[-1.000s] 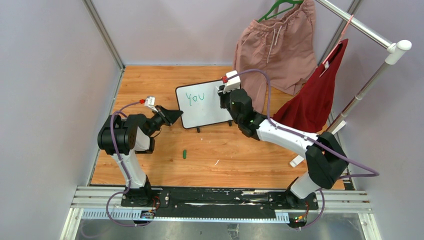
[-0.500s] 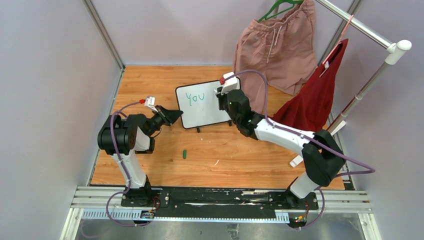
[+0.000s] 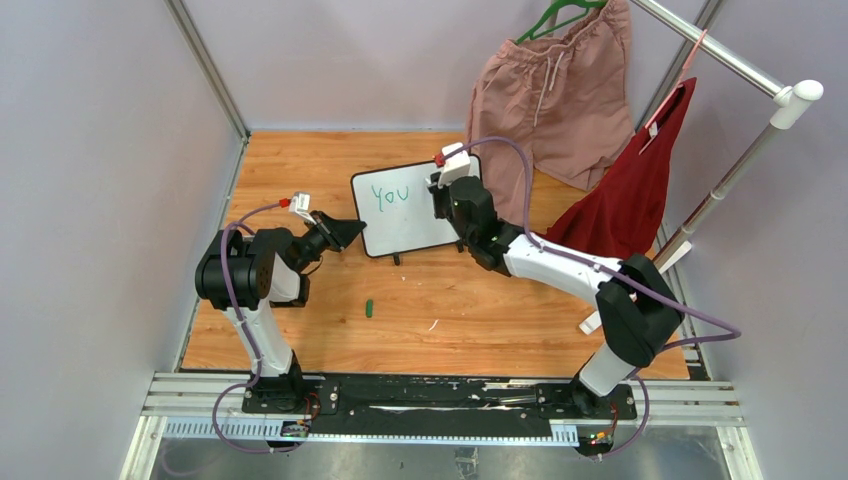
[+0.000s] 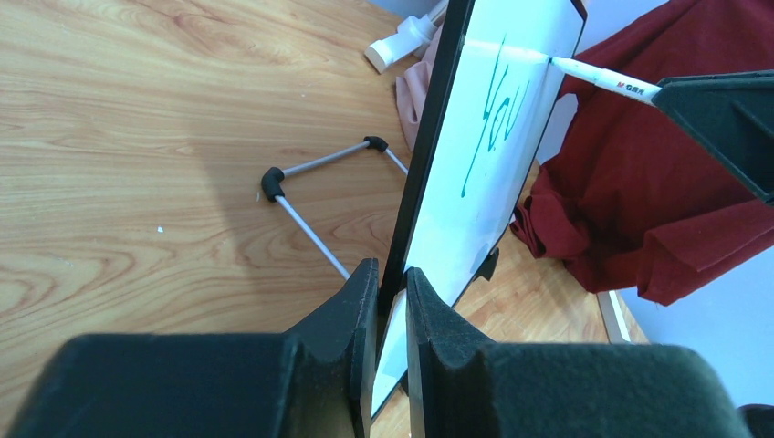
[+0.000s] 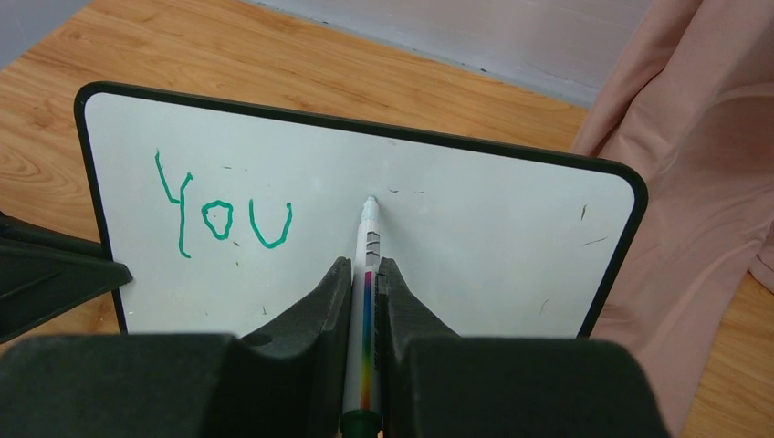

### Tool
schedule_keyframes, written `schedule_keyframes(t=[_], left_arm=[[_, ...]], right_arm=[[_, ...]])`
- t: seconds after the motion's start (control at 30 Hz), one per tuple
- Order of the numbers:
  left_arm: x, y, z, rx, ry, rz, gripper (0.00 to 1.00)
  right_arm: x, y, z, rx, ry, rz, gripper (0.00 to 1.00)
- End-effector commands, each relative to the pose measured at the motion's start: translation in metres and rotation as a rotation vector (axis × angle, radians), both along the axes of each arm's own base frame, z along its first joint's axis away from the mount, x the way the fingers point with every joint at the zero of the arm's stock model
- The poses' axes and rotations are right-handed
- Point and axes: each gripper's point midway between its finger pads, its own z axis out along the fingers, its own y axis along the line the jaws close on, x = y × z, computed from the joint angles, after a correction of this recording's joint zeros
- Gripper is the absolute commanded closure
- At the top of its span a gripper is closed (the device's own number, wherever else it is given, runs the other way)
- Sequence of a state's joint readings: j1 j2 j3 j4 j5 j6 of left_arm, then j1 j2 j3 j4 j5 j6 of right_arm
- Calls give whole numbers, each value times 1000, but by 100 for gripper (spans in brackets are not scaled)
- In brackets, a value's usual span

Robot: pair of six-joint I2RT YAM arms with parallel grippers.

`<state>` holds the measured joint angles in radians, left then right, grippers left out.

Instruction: Write a sentence on the whiteboard

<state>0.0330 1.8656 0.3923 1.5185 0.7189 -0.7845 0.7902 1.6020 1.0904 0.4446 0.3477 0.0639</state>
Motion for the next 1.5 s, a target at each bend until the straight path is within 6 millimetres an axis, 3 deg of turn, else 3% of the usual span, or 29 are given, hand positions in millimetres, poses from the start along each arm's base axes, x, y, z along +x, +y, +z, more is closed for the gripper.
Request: schedule_keyframes(t=[0.0, 0.37, 0.77, 1.23, 1.47], left_arm=[[1, 3, 0, 16, -30, 19, 100], [1, 3, 0, 15, -30, 19, 100], [2, 3, 0, 15, -30, 20, 100], [1, 3, 0, 16, -30, 21, 100], [1, 2, 0, 16, -30, 19, 100]], right_arm=[[6, 5, 11, 27, -10, 1, 100], [2, 17, 8, 17, -5, 39, 100], [-13, 23, -17, -19, 43, 79, 100], [-25, 10, -38, -44, 85, 67, 100], [-24, -3, -36, -58, 74, 22, 100]])
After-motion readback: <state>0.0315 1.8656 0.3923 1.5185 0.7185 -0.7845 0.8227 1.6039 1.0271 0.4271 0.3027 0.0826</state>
